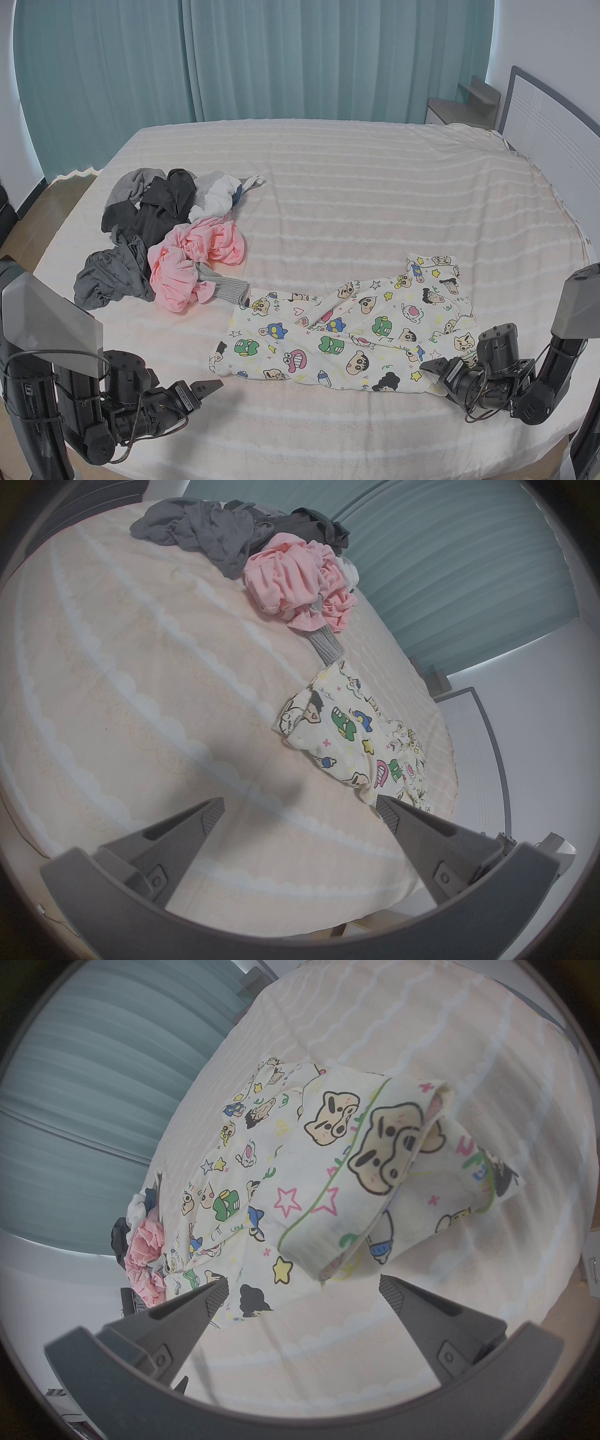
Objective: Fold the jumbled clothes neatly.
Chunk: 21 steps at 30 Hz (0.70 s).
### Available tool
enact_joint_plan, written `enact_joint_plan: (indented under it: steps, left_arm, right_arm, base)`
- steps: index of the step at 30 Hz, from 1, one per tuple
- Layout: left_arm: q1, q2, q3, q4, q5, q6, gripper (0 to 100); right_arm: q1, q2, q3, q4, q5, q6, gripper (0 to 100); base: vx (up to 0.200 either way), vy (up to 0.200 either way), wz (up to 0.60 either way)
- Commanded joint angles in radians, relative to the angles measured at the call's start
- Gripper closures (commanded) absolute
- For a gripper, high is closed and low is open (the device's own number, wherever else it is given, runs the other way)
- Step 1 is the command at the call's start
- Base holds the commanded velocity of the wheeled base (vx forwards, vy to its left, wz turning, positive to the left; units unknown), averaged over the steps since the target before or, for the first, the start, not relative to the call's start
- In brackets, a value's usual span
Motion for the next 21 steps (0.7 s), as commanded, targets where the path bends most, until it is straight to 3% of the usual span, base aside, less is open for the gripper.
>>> enact_joint_plan:
  steps: [1, 4, 5, 21]
  left_arm:
    - [-0.002, 0.03, 0.018, -0.018, 0.001, -0.001, 0]
    - [-0.003, 0.03, 0.018, -0.018, 0.001, -0.001, 0]
    - [-0.003, 0.03, 0.018, -0.018, 0.001, -0.001, 0]
    - [0.0, 0.03, 0.018, -0.018, 0.004, -0.001, 0]
  right_arm:
    - [0.003, 0.026, -0.026, 0.003, -0.002, 0.0, 0]
    - [0.003, 0.028, -0.032, 0.003, -0.002, -0.001, 0]
    - [0.001, 0.029, -0.052, 0.017, -0.002, -0.001, 100]
    - [0.01, 0.026, -0.058, 0.05, -0.002, 0.0, 100]
  base:
    - [0.0, 0.0, 0.0]
    - [0.0, 0.0, 0.0]
    - [0.0, 0.0, 0.0]
    - [0.0, 0.0, 0.0]
